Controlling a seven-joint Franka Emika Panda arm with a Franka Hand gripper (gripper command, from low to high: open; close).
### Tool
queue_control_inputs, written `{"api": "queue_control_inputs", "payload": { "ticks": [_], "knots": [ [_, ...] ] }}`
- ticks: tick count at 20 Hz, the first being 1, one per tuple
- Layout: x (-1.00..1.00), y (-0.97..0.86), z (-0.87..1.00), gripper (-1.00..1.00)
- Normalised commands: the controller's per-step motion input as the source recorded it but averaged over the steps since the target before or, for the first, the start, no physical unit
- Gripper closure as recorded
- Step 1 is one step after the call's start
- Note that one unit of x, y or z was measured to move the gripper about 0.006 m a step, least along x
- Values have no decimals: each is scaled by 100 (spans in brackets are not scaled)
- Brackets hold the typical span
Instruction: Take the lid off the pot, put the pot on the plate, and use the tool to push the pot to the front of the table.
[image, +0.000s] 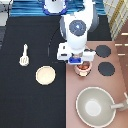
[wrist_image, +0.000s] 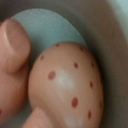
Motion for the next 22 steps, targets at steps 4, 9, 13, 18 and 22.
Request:
{"api": "queue_control_inputs", "payload": {
  "ticks": [4,9,13,18,22],
  "knots": [
    [24,0,-5,100],
    [23,0,-12,100],
    [30,0,-3,100],
    [28,1,0,100],
    [22,4,0,100]
  ]
}}
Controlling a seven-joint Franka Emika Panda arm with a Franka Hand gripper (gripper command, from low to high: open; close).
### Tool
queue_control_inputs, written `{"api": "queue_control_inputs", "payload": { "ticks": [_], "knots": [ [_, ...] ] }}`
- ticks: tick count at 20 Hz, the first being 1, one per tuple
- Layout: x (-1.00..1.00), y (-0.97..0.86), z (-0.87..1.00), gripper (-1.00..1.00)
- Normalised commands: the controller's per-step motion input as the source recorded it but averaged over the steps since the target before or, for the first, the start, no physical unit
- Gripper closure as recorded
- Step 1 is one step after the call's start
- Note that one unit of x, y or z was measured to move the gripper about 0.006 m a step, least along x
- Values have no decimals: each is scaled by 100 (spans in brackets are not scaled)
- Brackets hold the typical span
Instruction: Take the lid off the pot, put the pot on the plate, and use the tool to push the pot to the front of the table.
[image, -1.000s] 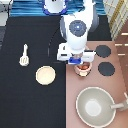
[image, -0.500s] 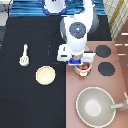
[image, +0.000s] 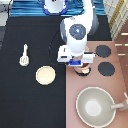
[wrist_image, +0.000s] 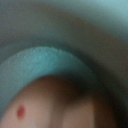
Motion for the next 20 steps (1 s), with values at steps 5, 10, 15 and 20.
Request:
{"api": "queue_control_inputs", "payload": {
  "ticks": [5,10,15,20],
  "knots": [
    [20,3,2,100],
    [-7,-12,46,100],
    [-51,-43,89,100],
    [-44,-53,88,100]
  ]
}}
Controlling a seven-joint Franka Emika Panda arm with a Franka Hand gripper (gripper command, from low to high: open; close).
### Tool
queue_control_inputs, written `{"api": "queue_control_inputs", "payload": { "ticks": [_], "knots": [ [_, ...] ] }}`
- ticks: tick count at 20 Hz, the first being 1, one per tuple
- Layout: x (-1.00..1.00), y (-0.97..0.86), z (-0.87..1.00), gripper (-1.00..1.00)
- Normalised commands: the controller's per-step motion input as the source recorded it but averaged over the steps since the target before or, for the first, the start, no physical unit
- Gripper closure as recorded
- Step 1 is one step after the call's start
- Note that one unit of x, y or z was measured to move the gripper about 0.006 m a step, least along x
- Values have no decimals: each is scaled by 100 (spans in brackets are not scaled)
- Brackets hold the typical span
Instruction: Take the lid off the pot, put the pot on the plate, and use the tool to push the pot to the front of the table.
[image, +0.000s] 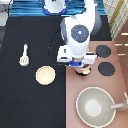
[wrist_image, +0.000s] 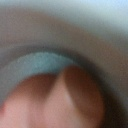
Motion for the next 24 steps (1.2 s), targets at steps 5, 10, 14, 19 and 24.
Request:
{"api": "queue_control_inputs", "payload": {
  "ticks": [5,10,14,19,24],
  "knots": [
    [-36,-74,86,100],
    [-30,-91,65,100],
    [-31,-94,43,100],
    [-24,-97,15,100],
    [-17,-98,-7,100]
  ]
}}
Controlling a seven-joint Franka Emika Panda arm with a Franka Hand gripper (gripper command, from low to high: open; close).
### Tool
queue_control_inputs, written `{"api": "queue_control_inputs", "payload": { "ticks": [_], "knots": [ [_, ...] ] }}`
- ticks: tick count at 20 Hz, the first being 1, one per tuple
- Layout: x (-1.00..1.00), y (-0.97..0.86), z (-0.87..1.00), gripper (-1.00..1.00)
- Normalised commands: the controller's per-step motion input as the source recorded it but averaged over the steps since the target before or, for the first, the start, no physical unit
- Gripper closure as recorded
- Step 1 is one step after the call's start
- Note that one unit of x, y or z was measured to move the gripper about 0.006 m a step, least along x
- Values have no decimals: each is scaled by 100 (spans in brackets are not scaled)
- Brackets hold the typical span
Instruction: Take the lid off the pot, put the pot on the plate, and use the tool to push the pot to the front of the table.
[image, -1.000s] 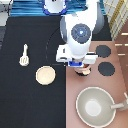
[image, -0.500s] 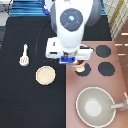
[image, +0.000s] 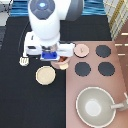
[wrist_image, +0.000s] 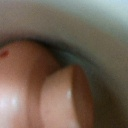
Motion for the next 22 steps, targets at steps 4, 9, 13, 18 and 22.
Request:
{"api": "queue_control_inputs", "payload": {
  "ticks": [4,9,13,18,22],
  "knots": [
    [-22,-97,-49,100],
    [-10,-77,-56,100],
    [2,-37,-57,100],
    [15,-7,-45,100],
    [8,2,-48,100]
  ]
}}
